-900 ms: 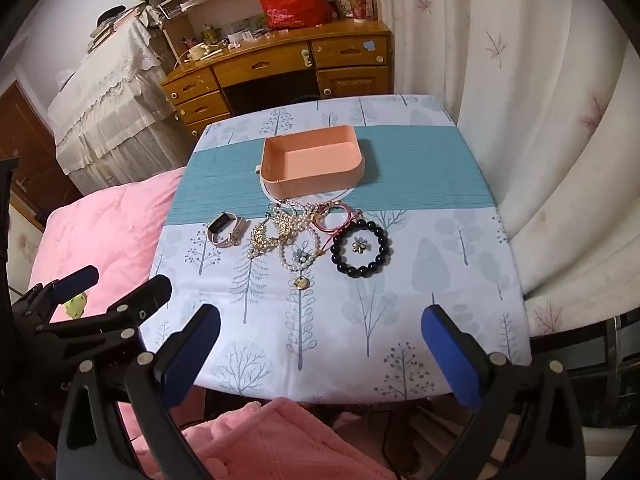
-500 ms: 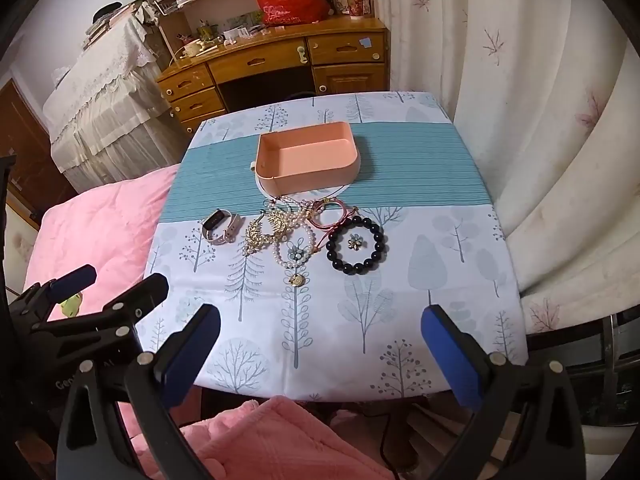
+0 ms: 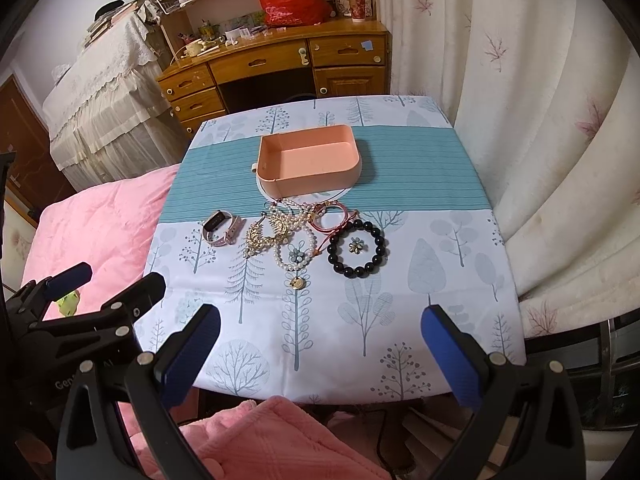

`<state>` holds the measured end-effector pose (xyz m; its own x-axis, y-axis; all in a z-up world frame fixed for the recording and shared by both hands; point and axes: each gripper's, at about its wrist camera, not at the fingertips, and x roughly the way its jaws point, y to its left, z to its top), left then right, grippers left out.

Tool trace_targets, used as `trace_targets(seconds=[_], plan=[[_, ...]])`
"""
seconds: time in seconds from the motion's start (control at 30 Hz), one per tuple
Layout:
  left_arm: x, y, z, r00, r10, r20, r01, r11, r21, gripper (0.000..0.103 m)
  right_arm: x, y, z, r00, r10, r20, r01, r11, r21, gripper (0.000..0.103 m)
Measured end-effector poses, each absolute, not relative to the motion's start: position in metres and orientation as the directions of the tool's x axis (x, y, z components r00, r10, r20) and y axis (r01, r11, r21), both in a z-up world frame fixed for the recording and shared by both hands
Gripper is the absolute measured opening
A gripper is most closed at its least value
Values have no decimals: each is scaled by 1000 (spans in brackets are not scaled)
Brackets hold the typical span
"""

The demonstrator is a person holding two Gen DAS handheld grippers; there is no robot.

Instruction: Organize jewelry

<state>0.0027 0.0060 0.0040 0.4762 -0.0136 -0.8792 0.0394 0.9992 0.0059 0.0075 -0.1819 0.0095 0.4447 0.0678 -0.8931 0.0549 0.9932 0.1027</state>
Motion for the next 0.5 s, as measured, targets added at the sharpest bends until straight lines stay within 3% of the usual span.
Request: trace_targets(seconds=[0.5], plan=[[4, 4, 3, 481, -8, -877, 40, 999, 12, 101, 7, -181, 11, 448, 66, -892, 54, 994, 100, 101]])
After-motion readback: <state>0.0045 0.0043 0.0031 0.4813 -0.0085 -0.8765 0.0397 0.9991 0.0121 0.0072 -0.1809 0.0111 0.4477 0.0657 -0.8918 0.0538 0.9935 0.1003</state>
